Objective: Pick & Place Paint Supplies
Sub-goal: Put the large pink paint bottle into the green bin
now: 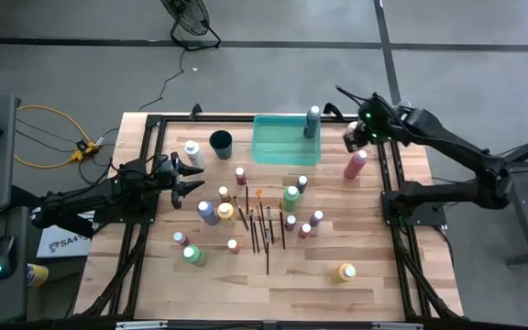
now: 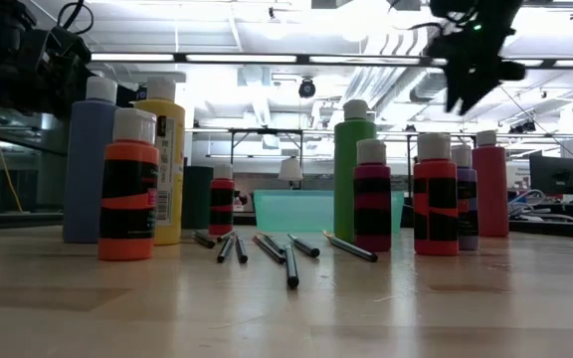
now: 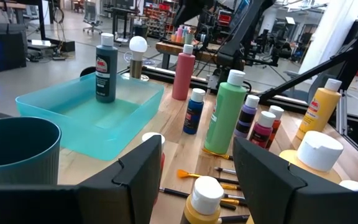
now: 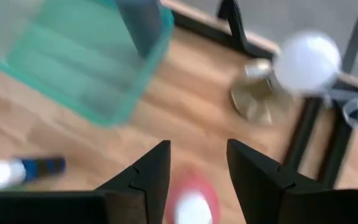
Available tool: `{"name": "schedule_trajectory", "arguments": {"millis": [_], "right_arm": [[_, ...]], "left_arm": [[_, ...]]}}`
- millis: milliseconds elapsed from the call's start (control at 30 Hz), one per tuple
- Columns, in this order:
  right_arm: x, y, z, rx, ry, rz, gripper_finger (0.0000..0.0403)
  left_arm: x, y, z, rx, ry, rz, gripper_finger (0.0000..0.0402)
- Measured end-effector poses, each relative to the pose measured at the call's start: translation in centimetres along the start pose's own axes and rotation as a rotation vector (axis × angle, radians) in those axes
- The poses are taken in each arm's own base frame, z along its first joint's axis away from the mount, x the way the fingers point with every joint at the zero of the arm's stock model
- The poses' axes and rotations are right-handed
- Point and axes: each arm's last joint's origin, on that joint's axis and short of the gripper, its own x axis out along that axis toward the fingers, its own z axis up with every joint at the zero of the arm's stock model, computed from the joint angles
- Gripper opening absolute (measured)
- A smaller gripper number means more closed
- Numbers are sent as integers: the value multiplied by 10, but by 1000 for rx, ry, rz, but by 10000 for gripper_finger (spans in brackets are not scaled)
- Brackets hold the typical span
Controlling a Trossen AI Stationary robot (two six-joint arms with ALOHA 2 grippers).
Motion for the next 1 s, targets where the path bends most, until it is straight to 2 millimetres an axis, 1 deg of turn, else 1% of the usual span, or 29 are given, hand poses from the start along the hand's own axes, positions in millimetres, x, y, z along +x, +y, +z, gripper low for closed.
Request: {"name": "schedule_trajectory", "arguments": {"millis": [133, 267, 400, 567, 733, 900, 1000], "right_arm": [[-6, -7, -11, 12, 68, -24, 145], [-7, -9, -14, 8, 103, -44, 150], [-5, -8, -14, 6, 112, -52, 169], [-2, -7, -13, 20, 134, -55, 208], [9, -5, -16, 53, 196, -75, 231], [26, -4, -26, 63, 294, -72, 230], [31, -4, -29, 58, 304, -77, 225]], "left_arm": [[0, 0, 0, 0, 0, 0, 194], [0, 0, 0, 0, 0, 0, 194], [0, 0, 0, 0, 0, 0, 194], [0, 0, 0, 0, 0, 0, 194], [0, 0, 0, 0, 0, 0, 194], [0, 0, 0, 0, 0, 0, 194], [0, 0, 0, 0, 0, 0, 194]]}}
